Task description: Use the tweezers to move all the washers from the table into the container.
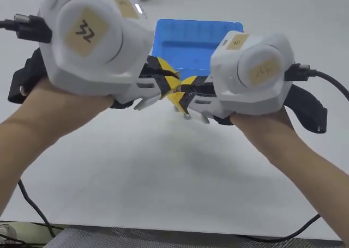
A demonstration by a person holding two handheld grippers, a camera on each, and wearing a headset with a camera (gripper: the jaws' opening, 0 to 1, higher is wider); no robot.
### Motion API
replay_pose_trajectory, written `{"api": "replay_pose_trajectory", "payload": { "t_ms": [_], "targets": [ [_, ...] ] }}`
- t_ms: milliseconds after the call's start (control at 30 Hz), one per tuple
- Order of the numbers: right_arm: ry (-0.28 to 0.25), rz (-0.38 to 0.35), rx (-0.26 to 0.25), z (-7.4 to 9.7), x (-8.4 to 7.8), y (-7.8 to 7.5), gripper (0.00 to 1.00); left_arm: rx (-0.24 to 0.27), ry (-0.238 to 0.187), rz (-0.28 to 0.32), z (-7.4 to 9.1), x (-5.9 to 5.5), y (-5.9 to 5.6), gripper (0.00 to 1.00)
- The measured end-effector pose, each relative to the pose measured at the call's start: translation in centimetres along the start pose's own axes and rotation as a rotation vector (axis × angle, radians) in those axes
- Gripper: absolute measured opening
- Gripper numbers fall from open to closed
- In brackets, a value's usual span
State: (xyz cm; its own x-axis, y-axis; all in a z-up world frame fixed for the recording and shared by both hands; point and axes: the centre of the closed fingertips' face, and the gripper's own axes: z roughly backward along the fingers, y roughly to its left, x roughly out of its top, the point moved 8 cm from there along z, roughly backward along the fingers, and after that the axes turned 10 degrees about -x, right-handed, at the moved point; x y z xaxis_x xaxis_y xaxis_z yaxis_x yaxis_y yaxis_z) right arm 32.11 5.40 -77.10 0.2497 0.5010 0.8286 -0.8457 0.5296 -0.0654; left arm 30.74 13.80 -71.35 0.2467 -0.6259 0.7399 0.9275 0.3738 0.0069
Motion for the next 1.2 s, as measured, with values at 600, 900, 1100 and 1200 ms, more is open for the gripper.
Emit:
{"api": "replay_pose_trajectory", "payload": {
  "t_ms": [600,900,1100,1200],
  "targets": [
    [-0.056,0.078,-0.075,2.0,3.7,-1.2,0.03,0.039,-0.011,-0.101,2.1,3.6,0.2,0.0],
    [-0.099,0.114,-0.119,2.7,5.5,-2.5,0.03,0.076,-0.05,-0.146,2.8,5.3,1.4,0.0],
    [-0.113,0.149,-0.148,2.4,6.3,-3.1,0.03,0.091,-0.057,-0.169,3.0,5.7,2.4,0.0],
    [-0.111,0.157,-0.155,1.9,6.2,-3.3,0.04,0.097,-0.053,-0.171,2.7,5.5,2.9,0.0]
  ]
}}
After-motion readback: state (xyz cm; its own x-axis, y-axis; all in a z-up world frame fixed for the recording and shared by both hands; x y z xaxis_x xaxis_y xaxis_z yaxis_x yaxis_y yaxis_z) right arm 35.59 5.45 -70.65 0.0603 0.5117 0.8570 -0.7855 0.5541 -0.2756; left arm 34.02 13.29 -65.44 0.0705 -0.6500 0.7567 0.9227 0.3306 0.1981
